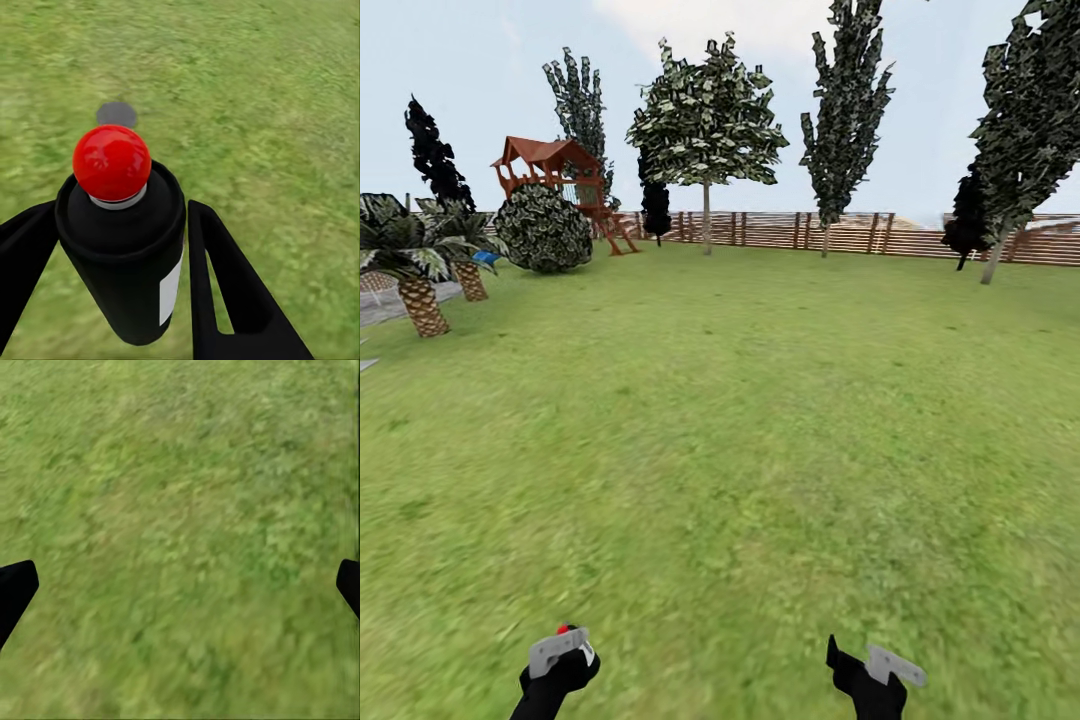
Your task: In the garden, pick up the pesticide atomizer on the floor and spray pesticide onto both trees until each tree trunk is fully covered.
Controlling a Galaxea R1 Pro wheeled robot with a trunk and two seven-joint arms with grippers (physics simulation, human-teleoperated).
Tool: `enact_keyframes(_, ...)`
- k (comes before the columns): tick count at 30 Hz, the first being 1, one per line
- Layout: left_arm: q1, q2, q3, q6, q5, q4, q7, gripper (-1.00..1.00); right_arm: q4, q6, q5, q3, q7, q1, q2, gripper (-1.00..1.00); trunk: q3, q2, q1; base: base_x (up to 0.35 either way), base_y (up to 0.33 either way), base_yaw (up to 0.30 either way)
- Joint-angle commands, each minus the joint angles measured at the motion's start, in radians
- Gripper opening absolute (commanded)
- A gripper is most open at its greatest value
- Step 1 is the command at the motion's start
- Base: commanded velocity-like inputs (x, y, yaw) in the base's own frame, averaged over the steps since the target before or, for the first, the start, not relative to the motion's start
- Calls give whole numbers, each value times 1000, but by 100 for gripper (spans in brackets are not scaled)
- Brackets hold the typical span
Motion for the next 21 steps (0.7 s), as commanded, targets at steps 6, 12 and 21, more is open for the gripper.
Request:
enact_keyframes(6, -2, -17, -10, -10, -2, 46, 5, -100, 65, -89, 15, 20, 4, -1, 1, 100, -2, -2, 1, 339, 99, 0)
enact_keyframes(12, -4, -41, -13, -10, -6, 85, 0, -100, 110, -97, 85, 53, 9, -1, 7, 100, -2, -2, 1, 339, 35, 0)
enact_keyframes(21, -6, -88, -15, -10, -6, 144, 9, -100, 121, -98, 89, 56, 8, -1, 12, 100, -2, -2, 1, 339, 2, 0)
